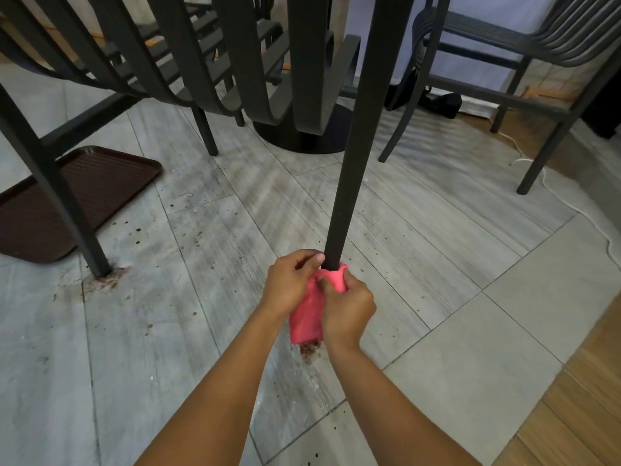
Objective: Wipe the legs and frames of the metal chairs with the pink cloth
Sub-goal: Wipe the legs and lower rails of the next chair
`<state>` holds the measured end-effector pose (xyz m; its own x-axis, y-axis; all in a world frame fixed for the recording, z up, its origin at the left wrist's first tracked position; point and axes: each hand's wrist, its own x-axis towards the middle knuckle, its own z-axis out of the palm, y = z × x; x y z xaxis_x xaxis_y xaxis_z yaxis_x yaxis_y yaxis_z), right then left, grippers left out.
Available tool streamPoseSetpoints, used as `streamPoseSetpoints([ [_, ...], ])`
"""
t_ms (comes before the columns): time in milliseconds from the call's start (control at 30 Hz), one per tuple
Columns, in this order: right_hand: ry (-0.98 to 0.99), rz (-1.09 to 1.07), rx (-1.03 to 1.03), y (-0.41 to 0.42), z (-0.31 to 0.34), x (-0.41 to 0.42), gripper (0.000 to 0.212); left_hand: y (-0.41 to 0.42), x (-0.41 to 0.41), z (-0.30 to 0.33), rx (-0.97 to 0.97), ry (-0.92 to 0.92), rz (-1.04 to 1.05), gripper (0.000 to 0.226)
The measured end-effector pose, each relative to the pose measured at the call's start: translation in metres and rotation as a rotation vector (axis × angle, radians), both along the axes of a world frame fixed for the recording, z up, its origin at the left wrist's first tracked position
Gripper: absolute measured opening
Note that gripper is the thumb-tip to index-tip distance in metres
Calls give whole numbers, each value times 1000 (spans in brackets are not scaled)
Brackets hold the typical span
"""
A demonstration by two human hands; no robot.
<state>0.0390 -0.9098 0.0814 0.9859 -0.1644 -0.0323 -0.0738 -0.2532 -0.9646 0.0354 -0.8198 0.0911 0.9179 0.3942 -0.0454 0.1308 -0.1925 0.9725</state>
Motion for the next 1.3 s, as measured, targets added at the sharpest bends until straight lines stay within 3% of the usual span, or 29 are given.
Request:
streamPoseSetpoints([
  [133, 16, -69, -19, 6, -9, 2, 23, 3, 4, -4, 7, 12, -35, 17],
  [467, 96, -74, -70, 8, -36, -3, 27, 3, 5, -9, -27, 11, -50, 15],
  [633, 185, -28, -84, 4, -53, -9, 9, -1, 5, -10, -45, -15, -21, 6],
  [900, 261, 10, -88, -1, -73, -13, 14, -9, 5, -16, -64, -68, 27, 6],
  [1000, 251, 22, -173, -1, -77, -13, 3, -13, 5, -19, -77, -90, 61, 6],
  [1300, 322, 133, -273, -13, -82, -8, 13, -27, 2, -19, -76, -117, 184, 7],
])
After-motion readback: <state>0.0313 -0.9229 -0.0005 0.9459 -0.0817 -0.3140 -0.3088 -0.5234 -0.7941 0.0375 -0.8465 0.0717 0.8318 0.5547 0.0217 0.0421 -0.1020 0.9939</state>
